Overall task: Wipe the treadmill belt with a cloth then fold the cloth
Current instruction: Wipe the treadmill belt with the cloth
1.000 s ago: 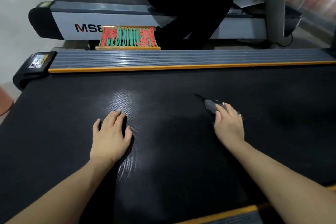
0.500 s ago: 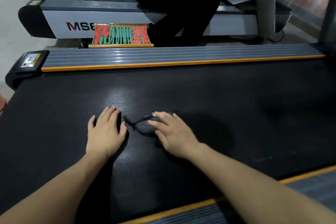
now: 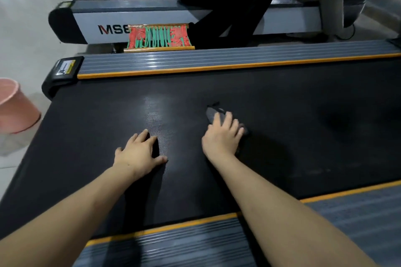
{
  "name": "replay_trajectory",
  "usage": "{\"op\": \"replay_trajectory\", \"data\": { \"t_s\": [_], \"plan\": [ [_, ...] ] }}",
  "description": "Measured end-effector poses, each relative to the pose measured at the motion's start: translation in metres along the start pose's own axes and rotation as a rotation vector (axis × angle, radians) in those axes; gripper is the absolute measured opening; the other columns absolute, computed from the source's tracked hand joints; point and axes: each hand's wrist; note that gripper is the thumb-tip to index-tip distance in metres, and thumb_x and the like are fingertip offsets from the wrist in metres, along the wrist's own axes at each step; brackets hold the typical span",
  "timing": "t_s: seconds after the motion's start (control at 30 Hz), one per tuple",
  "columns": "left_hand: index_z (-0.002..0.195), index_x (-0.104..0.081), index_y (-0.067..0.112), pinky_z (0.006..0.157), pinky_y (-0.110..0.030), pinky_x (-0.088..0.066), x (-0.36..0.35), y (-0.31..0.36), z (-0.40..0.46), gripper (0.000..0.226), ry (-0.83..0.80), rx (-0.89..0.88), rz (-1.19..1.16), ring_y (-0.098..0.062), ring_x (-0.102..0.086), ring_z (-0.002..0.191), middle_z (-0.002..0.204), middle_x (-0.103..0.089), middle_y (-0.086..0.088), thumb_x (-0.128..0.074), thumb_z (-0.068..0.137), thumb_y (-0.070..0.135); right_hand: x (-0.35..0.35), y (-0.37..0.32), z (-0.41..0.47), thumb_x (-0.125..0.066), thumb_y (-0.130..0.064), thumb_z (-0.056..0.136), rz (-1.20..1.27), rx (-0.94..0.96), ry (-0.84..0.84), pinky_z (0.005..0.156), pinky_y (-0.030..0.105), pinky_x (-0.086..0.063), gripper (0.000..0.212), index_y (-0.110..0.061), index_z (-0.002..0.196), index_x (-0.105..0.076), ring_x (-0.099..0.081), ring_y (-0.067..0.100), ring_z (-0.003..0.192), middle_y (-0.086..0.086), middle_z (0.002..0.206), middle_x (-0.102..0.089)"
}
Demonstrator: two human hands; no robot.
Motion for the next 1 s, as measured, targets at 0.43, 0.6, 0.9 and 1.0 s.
{"op": "replay_trajectory", "data": {
  "t_s": [0.43,0.6,0.9,1.0],
  "plan": [
    [0.15,-0.027,0.025,0.106,-0.074,-0.032,-0.006,0.02,-0.004,0.112,-0.144,0.077,0.008,-0.027,0.0,0.155,0.165,-0.002,0.006,-0.079,0.064,0.073,0.034,0.147,0.039,-0.027,-0.039,0.099,-0.104,0.278,0.014,0.112,0.046,-0.033,0.05,-0.027,0.145,-0.043,-0.038,0.026,0.138,0.005,0.154,-0.038],
    [0.157,-0.017,0.027,0.11,-0.075,-0.025,-0.008,0.019,-0.007,0.115,-0.136,0.072,0.004,-0.026,0.007,0.156,0.169,0.007,0.006,-0.077,0.069,0.072,0.015,0.084,0.015,-0.047,-0.037,0.098,-0.001,-0.22,0.075,0.117,0.055,-0.018,0.05,-0.03,0.146,-0.041,-0.028,0.032,0.141,0.006,0.157,-0.03],
    [0.161,-0.004,0.03,0.114,-0.073,-0.019,-0.011,0.014,-0.009,0.119,-0.132,0.065,-0.011,-0.022,0.013,0.156,0.169,0.014,0.008,-0.072,0.073,0.074,-0.002,0.002,-0.033,-0.036,-0.04,0.097,-0.019,0.749,-0.163,0.116,0.05,-0.027,0.049,-0.03,0.144,-0.044,-0.032,0.028,0.14,0.004,0.156,-0.035],
    [0.161,-0.004,0.03,0.114,-0.074,-0.017,-0.01,0.014,-0.011,0.116,-0.128,0.057,-0.014,-0.023,0.013,0.156,0.169,0.014,0.007,-0.069,0.076,0.073,0.016,0.066,-0.006,-0.034,-0.042,0.094,-0.072,0.769,-0.125,0.112,0.045,-0.035,0.052,-0.03,0.141,-0.05,-0.041,0.025,0.136,0.002,0.152,-0.043]
  ]
}}
Point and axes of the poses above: each hand's wrist, its own z-axis towards the middle knuckle, its own x-axis out of the back of the hand, y = z × x
